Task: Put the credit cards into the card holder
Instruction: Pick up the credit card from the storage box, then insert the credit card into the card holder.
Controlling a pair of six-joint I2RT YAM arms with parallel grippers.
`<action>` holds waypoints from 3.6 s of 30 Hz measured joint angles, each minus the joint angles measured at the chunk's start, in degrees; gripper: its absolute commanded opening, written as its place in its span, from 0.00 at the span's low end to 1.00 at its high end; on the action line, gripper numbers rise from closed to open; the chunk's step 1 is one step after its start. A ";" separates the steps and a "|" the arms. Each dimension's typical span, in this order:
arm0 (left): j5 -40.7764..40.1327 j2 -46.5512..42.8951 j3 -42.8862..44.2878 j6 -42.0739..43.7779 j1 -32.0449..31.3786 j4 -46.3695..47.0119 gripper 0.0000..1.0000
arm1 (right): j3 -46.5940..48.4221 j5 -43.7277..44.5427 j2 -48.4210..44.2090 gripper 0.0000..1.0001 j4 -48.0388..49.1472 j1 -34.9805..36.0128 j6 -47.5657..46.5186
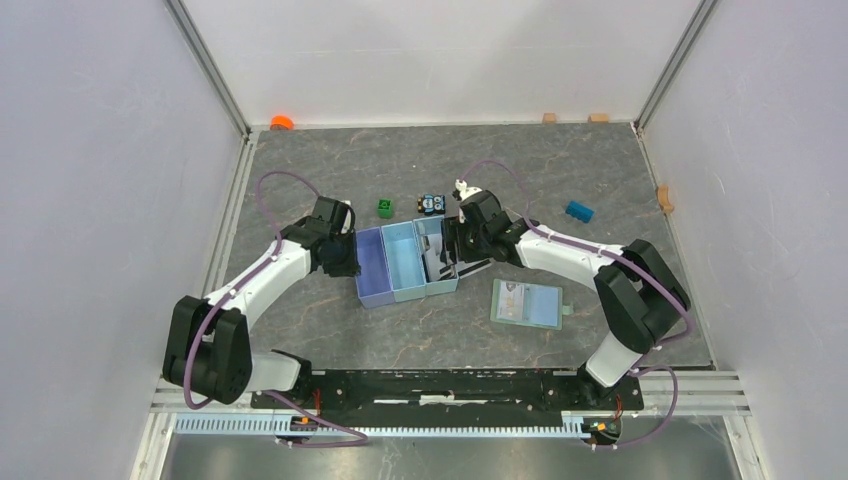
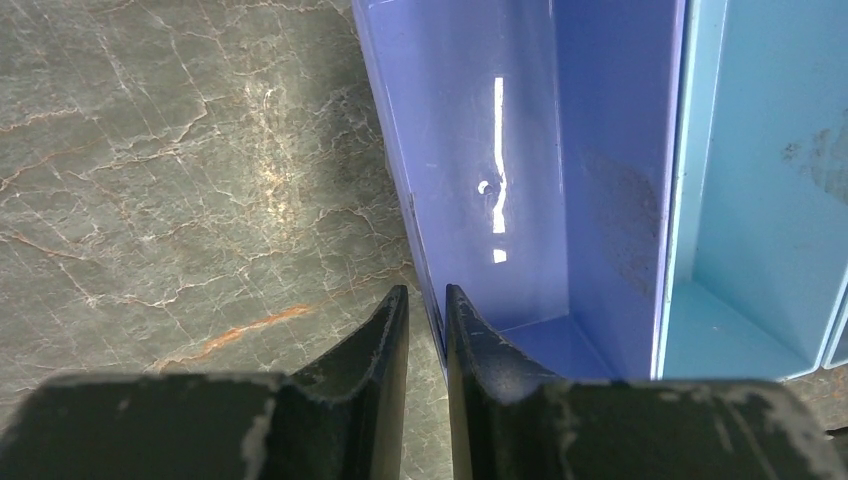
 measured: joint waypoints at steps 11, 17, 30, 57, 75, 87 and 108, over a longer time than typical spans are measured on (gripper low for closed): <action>0.02 0.00 0.07 0.00 -0.02 0.04 0.23 | 0.04 -0.63 -2.25 0.34 -0.04 0.04 0.76; 0.24 0.00 0.11 0.00 -0.07 0.20 0.15 | 0.04 -1.53 -2.86 0.17 0.39 0.07 0.81; -1.84 0.63 0.96 0.02 0.00 -0.11 0.04 | 0.15 -1.99 -7.93 0.00 -1.68 -0.15 0.66; 2.95 -7.19 18.18 15.82 -11.72 -3.98 0.76 | -0.87 -23.47 -35.58 0.00 -28.15 -15.32 -27.28; 39.65 1.40 15.34 18.21 -30.69 5.84 0.63 | -9.31 -55.80 -35.98 0.00 -21.73 -14.58 -24.61; 43.12 6.54 14.78 16.72 -34.58 11.21 0.05 | -12.13 -57.53 -36.98 0.12 -18.45 -13.88 -21.64; 28.46 10.40 2.71 -13.86 -34.86 39.01 0.02 | -12.46 1.84 -37.05 0.87 -32.09 -26.12 -14.10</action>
